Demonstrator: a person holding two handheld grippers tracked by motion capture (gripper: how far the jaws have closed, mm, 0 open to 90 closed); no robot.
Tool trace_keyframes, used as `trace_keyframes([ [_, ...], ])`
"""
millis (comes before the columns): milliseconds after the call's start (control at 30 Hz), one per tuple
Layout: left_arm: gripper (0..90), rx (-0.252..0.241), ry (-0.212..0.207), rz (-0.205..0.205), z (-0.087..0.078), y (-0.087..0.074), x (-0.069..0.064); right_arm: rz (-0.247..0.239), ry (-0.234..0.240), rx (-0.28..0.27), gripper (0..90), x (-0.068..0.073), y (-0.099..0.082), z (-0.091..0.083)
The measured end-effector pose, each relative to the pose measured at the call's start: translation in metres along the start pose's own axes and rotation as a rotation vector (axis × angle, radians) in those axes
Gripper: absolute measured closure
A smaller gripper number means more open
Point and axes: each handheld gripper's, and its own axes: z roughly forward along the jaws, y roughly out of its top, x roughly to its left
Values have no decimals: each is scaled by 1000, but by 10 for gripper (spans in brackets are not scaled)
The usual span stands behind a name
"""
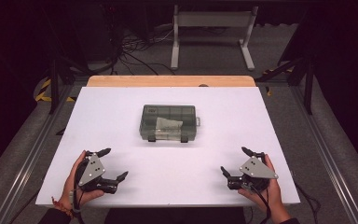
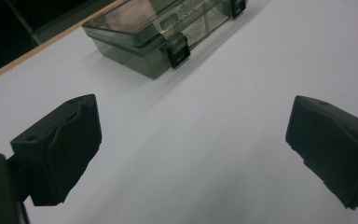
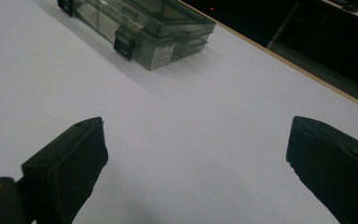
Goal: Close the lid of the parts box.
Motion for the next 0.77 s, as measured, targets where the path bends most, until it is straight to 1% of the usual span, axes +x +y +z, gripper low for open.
trace_keyframes([
  [33,41,1,-1,-4,1,0,0,-2,1,0,57,0,0,0],
  [100,41,3,2,4,1,0,1,-2,2,0,56,1,0,0],
  [133,41,5,-1,-4,2,-1,1,-1,3,1,56,1,0,1],
  [167,41,8,-1,0,2,-1,1,-1,1,1,57,1,0,1],
  [233,41,7,-3,-9,2,-1,1,-2,4,2,57,1,-1,1],
  [300,41,12,0,-4,3,-1,1,-2,2,3,57,1,-1,1],
  [433,41,13,-2,-9,3,-2,2,-1,-2,5,59,0,-1,1],
  [500,41,16,1,-3,3,-1,2,1,1,6,59,0,-1,1],
  [533,41,14,-1,-11,3,-2,2,0,1,7,59,0,-2,2],
  [600,41,18,3,-1,3,-1,3,1,1,10,59,1,-2,2],
  [767,41,20,1,-4,3,-1,3,5,2,13,59,1,-2,3],
])
